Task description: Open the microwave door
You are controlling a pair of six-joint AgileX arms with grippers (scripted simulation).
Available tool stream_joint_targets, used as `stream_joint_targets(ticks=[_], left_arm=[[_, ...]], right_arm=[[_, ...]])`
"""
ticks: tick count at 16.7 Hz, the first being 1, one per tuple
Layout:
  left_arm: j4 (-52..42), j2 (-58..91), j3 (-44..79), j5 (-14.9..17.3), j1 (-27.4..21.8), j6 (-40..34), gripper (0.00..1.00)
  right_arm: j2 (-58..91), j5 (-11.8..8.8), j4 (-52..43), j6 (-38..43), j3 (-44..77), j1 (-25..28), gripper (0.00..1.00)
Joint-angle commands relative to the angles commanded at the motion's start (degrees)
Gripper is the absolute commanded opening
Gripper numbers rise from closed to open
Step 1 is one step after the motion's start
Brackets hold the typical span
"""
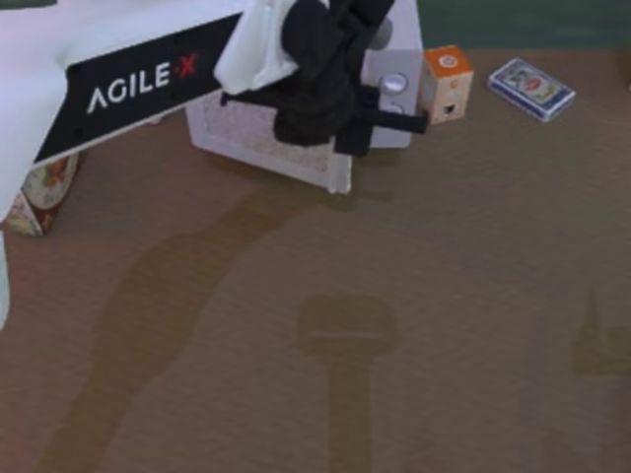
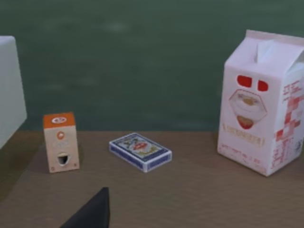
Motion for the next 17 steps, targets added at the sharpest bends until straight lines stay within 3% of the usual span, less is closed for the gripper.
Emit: stream_joint_targets(ticks=[17], left_arm=[[3.6, -5.2, -7.9, 3.6, 1.2, 6.6, 0.0]], right_arm=[[0.0, 0.0, 0.0, 0.0, 0.0, 0.0, 1.0]])
